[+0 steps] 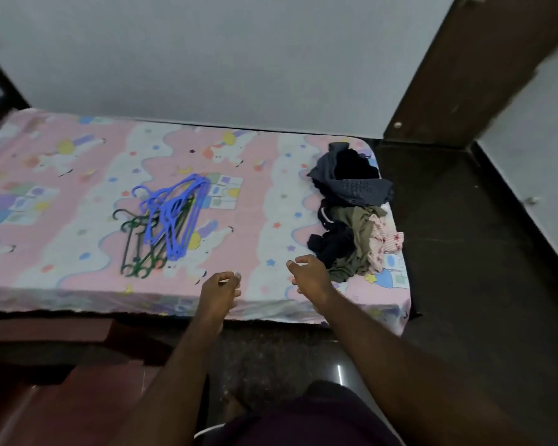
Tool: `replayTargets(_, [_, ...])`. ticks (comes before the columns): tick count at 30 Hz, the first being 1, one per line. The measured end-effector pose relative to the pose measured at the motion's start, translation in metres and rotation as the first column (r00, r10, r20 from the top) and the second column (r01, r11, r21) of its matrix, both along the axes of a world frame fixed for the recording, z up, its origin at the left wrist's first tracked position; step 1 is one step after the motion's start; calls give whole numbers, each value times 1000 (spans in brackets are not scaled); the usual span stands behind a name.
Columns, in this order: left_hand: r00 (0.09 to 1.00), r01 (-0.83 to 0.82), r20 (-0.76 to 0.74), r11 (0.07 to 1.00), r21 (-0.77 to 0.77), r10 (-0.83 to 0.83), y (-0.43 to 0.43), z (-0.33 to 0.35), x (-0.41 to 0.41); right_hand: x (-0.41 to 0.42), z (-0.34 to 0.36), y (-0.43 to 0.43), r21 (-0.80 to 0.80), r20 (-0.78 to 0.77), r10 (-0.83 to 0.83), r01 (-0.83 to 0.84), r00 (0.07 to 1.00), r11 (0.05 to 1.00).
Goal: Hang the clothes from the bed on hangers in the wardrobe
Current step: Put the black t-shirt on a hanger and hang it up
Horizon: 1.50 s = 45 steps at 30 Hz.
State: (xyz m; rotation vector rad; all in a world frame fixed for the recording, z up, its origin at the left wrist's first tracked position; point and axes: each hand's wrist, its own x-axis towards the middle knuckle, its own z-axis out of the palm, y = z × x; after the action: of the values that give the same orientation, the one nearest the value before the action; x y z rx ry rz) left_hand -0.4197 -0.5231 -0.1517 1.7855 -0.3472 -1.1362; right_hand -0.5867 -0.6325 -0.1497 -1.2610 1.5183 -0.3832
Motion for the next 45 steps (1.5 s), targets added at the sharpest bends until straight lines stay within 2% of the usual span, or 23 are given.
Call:
replayTargets(6, [979,204,9,978,47,-204,-88,2,-12,-42,-12,-45,-8,19,-120,120,993,993])
replayTargets(15, [948,303,52,941,150,-314,-203,0,-41,-92,-61,-173,70,-25,-179,180,984,981])
replayTargets(20, [941,306,63,918,251,-331,-259,-6,-54,-103,-104,-255,78,-148,-24,36,989,996])
replayTargets(25, [948,285,50,910,302,-313,-293,-14,-64,-107,-147,-297,117,-316,167,-136,934,984])
replayTargets(28, [958,262,27,907,329,-287,-304,-21,-68,-105,-175,-311,211,-378,313,-248,871,945])
replayTargets(31, [961,254,11,897,362,-276,-308,-26,-69,-102,-173,-313,338,-414,480,-359,773,870])
replayTargets(36, [966,239,-1,888,392,-260,-314,-33,-69,-109,-179,-315,294,-454,414,-306,789,905])
replayTargets(39, [962,255,-16,879,403,-272,-321,-37,-75,-116,-173,-319,242,-401,273,-186,874,952])
replayTargets(41, [953,283,-19,871,402,-301,-326,-37,-81,-116,-165,-322,187,-294,108,-54,950,981])
replayTargets(43, [949,298,-19,873,386,-316,-335,-36,-89,-108,-136,-318,268,-22,-101,103,995,958])
replayTargets(45, [959,278,-59,881,383,-277,-346,-34,-97,-95,-98,-308,383,278,-176,59,944,922])
